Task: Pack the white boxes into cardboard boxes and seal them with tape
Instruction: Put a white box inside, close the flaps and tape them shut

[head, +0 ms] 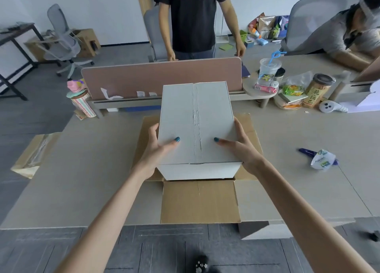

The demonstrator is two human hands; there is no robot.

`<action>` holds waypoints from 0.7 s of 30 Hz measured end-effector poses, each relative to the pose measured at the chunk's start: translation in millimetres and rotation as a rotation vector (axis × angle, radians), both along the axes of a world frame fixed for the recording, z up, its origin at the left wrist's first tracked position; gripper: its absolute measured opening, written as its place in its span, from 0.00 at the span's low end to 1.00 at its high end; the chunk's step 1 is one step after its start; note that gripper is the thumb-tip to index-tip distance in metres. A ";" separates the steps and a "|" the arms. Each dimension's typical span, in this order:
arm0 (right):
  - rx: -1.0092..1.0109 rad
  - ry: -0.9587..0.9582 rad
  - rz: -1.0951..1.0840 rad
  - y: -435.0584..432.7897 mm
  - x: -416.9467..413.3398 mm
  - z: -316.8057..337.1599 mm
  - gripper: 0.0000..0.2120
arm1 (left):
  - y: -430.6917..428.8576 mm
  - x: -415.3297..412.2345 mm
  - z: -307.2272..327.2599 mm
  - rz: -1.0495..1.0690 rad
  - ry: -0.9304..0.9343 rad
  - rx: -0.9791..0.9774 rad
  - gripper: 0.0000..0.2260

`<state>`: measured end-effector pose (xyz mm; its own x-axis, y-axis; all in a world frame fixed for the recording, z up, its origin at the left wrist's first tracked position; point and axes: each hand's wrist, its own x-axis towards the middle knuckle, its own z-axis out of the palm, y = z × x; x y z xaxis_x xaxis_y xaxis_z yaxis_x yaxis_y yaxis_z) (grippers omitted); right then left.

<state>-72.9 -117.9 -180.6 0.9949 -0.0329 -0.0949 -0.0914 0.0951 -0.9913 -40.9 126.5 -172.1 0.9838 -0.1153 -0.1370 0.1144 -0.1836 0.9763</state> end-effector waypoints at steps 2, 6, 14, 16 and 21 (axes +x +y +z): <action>0.010 0.051 0.008 2.5 6.7 -5.4 0.33 | 3.5 6.1 -5.5 -0.007 0.048 0.006 0.27; 0.016 0.145 0.017 2.1 21.6 -12.9 0.33 | 7.9 22.1 -15.7 -0.034 0.105 0.031 0.28; 0.023 0.236 0.019 -1.4 45.0 -36.3 0.36 | 5.0 53.8 -39.4 -0.093 0.201 0.081 0.31; 0.030 0.270 0.004 -1.3 45.2 -46.9 0.38 | 3.7 58.3 -47.2 -0.110 0.218 0.113 0.31; -0.142 0.325 -0.018 1.2 46.7 -66.1 0.38 | 2.1 61.2 -66.7 -0.115 0.259 0.176 0.27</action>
<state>-26.2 -116.7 -246.7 0.9127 -0.0858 -0.3995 -0.4036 -0.0368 -0.9142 20.2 128.6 -238.9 0.8957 -0.1760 -0.4084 0.3233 -0.3727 0.8698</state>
